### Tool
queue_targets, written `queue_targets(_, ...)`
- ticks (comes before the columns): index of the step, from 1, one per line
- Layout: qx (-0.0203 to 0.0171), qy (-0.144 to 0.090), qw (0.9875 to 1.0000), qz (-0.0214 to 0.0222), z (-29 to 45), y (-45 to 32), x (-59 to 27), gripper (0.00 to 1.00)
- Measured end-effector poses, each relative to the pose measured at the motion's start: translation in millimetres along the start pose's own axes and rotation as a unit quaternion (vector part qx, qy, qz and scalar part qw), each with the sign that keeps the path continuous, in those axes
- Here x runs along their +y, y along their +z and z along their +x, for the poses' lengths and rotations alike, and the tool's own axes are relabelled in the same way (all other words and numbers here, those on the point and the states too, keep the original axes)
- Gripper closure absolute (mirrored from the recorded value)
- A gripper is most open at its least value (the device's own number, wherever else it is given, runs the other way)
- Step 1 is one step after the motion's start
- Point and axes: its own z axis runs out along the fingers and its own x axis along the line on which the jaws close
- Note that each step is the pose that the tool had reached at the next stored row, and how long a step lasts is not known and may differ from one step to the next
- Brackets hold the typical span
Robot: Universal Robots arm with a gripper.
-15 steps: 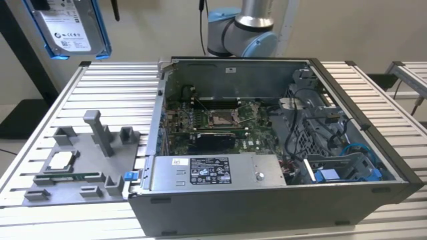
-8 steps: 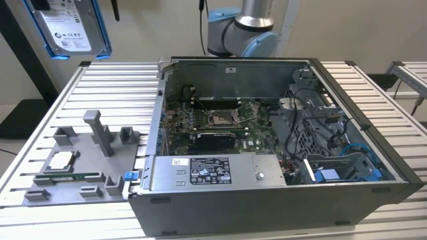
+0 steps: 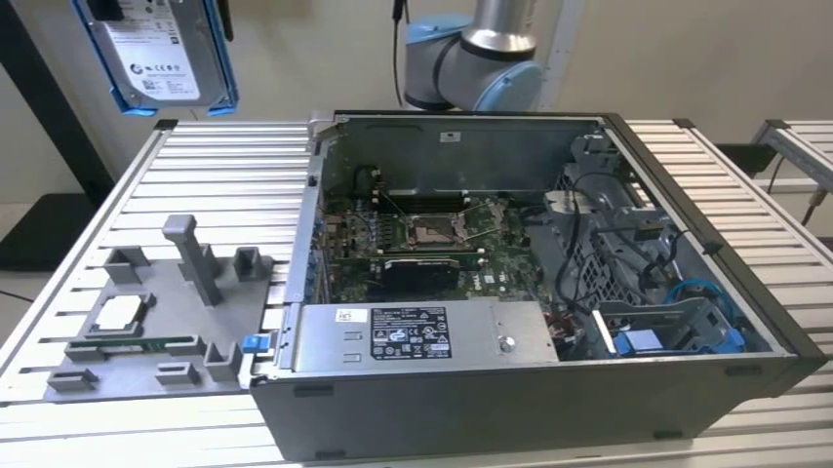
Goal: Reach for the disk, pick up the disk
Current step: 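Pick up the disk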
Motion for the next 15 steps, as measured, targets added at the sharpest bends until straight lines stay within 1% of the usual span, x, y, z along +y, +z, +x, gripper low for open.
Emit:
queue_targets(4,0.0000,0.000,1.0000,-0.0003,0.0,-0.4,-13.9,1.00)
queue_targets(15,0.0000,0.000,1.0000,-0.0008,0.0,-1.2,-47.5,1.00)
